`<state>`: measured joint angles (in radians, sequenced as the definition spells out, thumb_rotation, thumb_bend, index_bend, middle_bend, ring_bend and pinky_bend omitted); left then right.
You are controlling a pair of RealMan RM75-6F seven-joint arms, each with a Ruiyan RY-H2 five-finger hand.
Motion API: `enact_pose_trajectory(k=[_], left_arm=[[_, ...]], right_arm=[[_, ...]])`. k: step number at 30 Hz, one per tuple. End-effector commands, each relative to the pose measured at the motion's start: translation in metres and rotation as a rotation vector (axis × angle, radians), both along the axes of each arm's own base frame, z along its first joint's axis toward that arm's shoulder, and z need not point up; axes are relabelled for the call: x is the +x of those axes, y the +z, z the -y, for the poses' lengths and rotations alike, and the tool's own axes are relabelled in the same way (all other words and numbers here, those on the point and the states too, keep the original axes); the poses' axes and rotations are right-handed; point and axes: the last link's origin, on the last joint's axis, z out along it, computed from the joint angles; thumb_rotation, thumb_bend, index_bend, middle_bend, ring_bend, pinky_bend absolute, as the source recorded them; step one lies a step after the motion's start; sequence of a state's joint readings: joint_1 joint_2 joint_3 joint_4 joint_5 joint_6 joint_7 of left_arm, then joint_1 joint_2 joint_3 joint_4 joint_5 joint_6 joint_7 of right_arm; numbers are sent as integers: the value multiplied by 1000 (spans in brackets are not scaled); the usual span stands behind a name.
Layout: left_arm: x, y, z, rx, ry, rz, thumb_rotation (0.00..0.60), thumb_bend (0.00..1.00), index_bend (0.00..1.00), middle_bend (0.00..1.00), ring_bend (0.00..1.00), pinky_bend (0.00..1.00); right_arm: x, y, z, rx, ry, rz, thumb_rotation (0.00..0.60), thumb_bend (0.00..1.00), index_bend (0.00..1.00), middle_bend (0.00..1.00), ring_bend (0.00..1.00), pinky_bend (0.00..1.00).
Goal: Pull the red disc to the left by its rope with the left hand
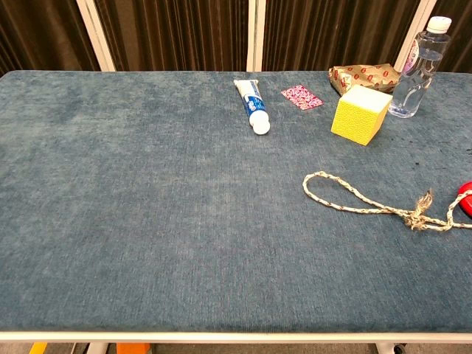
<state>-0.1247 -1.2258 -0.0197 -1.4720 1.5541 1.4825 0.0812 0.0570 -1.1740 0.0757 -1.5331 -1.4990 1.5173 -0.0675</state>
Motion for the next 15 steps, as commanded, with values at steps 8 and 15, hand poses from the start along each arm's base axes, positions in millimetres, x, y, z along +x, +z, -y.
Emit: enact_pose_trajectory(k=[8,15], left_arm=[[4,-1,-3,-6,-11,-2,600,42,172,169,109,233],[23,-15,-14,-87,-86,27,600,43,172,168,109,236]], right_arm=[[-1,6,2,-23,-4,16,600,177,0,0,0,0],[-3,8,3,-24,-2,19,600,177,0,0,0,0]])
